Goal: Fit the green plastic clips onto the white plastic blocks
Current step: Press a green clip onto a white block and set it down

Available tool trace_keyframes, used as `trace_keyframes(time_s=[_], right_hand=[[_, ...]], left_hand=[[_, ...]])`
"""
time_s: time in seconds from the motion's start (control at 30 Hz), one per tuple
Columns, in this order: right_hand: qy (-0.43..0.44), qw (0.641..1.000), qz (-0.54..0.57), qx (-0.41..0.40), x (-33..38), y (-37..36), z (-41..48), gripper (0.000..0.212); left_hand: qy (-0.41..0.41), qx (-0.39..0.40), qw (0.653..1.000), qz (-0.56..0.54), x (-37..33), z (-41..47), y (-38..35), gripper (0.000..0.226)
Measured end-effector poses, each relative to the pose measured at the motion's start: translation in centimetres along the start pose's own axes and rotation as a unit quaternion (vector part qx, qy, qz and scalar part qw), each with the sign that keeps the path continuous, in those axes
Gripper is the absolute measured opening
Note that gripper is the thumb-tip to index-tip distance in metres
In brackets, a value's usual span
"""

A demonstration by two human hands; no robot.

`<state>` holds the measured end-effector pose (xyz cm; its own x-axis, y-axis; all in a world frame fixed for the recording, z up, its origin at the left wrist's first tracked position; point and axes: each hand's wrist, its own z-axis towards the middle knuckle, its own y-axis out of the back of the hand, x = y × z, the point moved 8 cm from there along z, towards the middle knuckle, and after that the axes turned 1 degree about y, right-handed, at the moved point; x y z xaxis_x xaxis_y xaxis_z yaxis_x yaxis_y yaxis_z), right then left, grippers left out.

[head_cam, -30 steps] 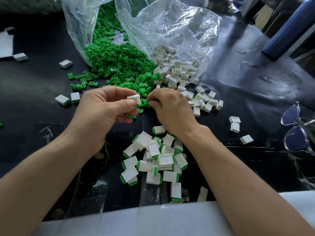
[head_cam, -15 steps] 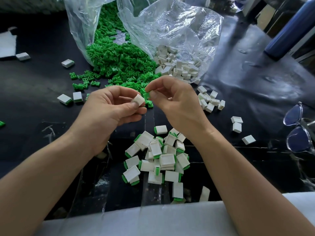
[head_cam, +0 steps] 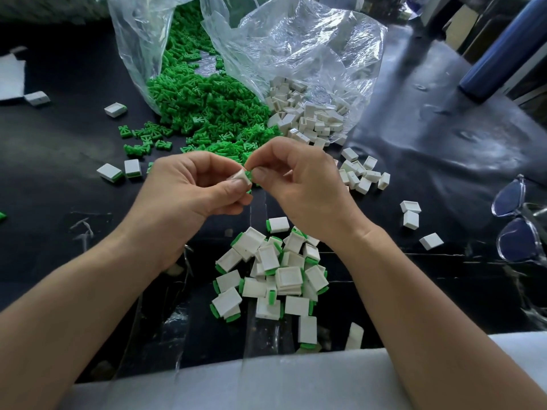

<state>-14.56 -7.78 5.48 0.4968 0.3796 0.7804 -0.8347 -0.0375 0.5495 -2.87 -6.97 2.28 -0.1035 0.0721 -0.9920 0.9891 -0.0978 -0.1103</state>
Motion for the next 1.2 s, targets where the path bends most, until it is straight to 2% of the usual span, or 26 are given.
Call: trace_keyframes(time_s=[0.1, 0.2, 0.37, 0.53, 0.7, 0.77, 1.03, 1.2], right_hand=[[-0.021, 1.000, 0.006, 0.002, -0.3, 0.1, 0.0, 0.007], [-0.053, 0.997, -0.019, 0.043, -0.7, -0.5, -0.1, 0.011], [-0.060, 0.995, -0.035, 0.078, -0.5, -0.6, -0.3, 0.014], [-0.005, 0.988, -0.100, 0.116, 0.6, -0.9, -0.5, 0.016], [0.052, 0.965, -0.213, 0.142, 1.2, -1.4, -0.6, 0.012], [0.064, 0.961, -0.229, 0.144, 1.5, -1.5, -0.7, 0.013], [0.084, 0.940, -0.288, 0.165, 1.7, -2.1, -0.9, 0.017], [0.106, 0.930, -0.304, 0.177, 1.9, -2.6, -1.0, 0.018]], left_hand=[[-0.002, -0.003, 1.000, 0.005, -0.1, 0.0, 0.1, 0.017], [-0.004, -0.004, 1.000, 0.014, -0.2, -0.1, 0.3, 0.018], [-0.003, 0.002, 0.999, 0.036, -0.2, -0.2, 0.2, 0.017], [-0.030, 0.022, 0.996, 0.084, -0.7, -0.4, 0.0, 0.016], [-0.051, 0.026, 0.988, 0.146, -0.7, -0.5, 0.0, 0.014], [-0.057, 0.025, 0.984, 0.166, -0.7, -0.5, 0.1, 0.005], [-0.082, 0.023, 0.968, 0.237, -0.9, -0.6, -0.1, 0.018], [-0.096, 0.029, 0.956, 0.276, -1.2, -0.8, -0.2, 0.015]])
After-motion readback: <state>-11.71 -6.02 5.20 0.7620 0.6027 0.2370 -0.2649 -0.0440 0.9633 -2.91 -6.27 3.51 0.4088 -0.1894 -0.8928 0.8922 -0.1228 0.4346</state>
